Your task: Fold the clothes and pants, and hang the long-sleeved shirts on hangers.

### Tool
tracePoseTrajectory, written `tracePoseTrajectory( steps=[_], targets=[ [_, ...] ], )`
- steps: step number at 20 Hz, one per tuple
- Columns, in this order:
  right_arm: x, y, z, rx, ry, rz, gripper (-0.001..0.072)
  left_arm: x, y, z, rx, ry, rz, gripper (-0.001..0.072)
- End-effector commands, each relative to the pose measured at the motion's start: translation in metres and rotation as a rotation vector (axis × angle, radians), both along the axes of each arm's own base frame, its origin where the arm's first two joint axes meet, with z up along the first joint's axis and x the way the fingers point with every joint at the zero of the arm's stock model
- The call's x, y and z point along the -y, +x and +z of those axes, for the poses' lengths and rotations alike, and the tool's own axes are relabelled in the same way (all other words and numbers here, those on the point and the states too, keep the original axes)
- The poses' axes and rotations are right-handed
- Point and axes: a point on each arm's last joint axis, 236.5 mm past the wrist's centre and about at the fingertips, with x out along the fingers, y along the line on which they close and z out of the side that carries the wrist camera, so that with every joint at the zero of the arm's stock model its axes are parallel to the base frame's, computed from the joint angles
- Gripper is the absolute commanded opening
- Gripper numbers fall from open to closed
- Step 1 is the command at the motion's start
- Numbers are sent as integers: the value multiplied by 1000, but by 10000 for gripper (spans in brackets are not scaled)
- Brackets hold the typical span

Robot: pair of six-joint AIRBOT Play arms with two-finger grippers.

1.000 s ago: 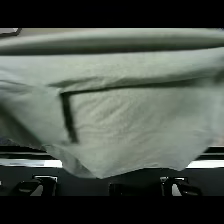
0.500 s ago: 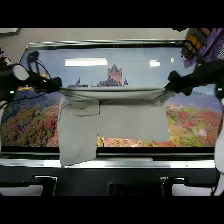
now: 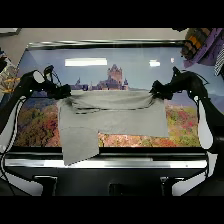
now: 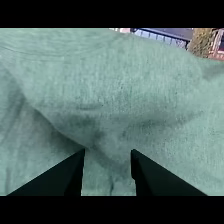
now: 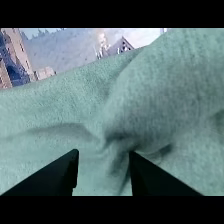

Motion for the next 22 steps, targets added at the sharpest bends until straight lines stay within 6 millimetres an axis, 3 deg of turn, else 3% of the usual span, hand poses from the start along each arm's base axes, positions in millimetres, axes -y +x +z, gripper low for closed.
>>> tracePoseTrajectory(
  steps=[1, 4, 5, 7, 9, 12, 22],
  targets=[
    [41, -27, 37, 11, -49, 88, 385, -32, -12, 34, 2, 19, -56, 348],
    [110, -69, 73, 30, -91, 34, 382, -68, -43, 72, 4, 37, -97, 347],
    [128, -87, 74, 26, -95, -5, 382, -78, -51, 85, 22, 6, -51, 325],
    [149, -132, 55, -37, -59, -103, 384, -93, -75, 96, 21, -13, 2, 323],
    [139, -172, 25, -122, 22, -147, 469, -101, -104, 95, 0, -17, 37, 323],
    [108, -208, -14, -197, 98, -128, 478, -111, -134, 85, -37, 27, 57, 325],
    [81, -243, -68, -251, 144, -133, 476, -109, -138, 80, -52, 29, 52, 347]
  ],
)
